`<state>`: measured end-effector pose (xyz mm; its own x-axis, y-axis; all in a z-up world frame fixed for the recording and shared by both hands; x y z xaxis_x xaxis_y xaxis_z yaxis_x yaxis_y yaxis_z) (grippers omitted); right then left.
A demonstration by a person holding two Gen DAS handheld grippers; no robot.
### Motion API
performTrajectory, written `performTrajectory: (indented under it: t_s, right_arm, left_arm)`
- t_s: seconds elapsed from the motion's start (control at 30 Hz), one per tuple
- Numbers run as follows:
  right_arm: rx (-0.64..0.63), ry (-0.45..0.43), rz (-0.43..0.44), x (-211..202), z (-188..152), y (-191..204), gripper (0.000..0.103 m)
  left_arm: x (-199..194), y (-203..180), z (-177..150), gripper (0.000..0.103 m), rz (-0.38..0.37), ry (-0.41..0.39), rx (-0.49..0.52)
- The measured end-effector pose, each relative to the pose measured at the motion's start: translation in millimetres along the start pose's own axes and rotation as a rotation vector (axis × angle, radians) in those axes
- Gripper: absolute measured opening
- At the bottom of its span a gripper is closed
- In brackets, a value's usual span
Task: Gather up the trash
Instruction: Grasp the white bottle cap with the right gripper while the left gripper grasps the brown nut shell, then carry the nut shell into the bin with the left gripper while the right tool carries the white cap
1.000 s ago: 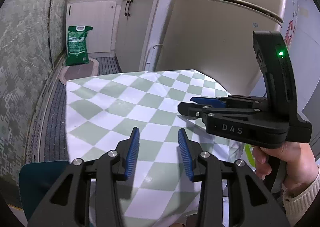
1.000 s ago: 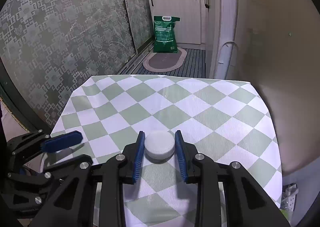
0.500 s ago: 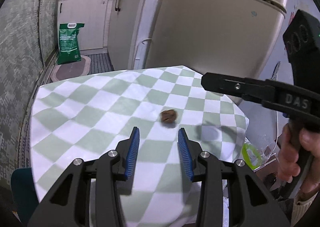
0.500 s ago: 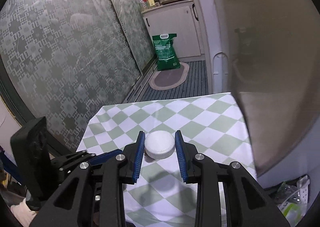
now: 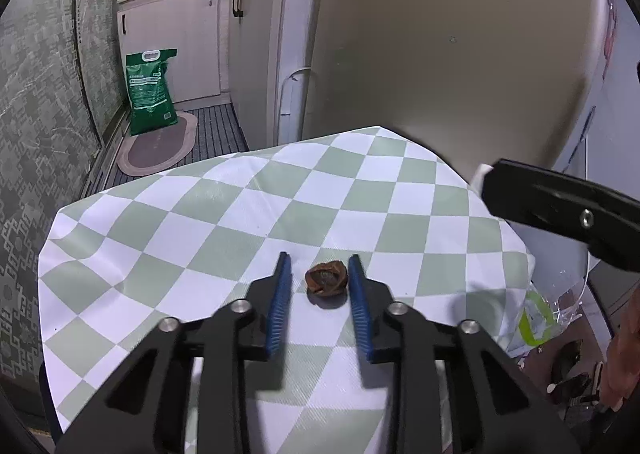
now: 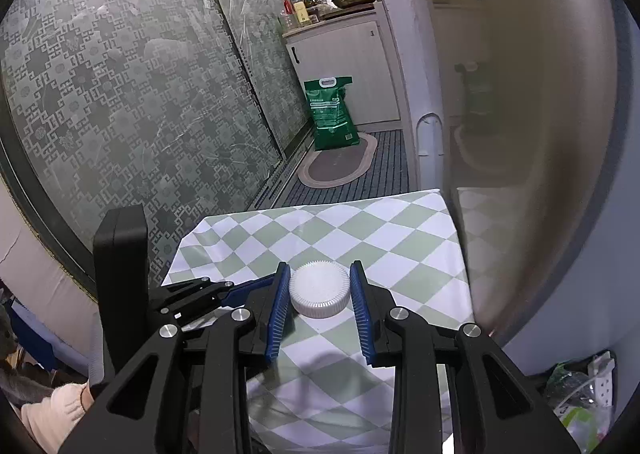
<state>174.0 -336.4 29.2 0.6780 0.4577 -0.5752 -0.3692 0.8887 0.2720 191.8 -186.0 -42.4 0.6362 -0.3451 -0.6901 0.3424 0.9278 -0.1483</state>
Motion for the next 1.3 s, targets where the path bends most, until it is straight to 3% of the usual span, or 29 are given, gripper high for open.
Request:
performTrajectory:
  t_s: [0.03,0.23,0.57,0.93,1.3]
  right_arm:
    - [0.001,-0.001,0.0,-1,-1,-1,0.031]
    - [-0.01,0.001,0.0,-2,-2,-1,0.031]
    - [-0.047,0.012,0.007,7,5,22,0.031]
    - [-0.112,0.04,0.04,26,11,68,0.031]
    - [-0.179,0.05,0.067,42,21,120,0.031]
  left_arm:
    - [0,0,0,0.022,0.005,-0.001,0.004]
    - [-8,6,1,0.021,-0.024,-0.02,-0.012]
    - [-59,38,-1,0.021,-0.017,-0.116,-0.032]
    - [-113,110,-9,0.021,0.061,-0.188,-0.097]
    - [-138,177,-39,0.021,0.146,-0.173,-0.161]
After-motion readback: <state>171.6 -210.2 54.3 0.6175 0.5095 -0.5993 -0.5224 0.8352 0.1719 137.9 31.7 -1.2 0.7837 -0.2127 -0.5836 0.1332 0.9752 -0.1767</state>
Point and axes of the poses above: each gripper's, at about its wrist camera, not at the fingertips, and x roughly the way its jaws point, y to its left, z to its top, the point moved 2 cm from there along x, roughly the way its jaws point, and after that the axes turned 3 degrees about -x, right-handed, at the moved point
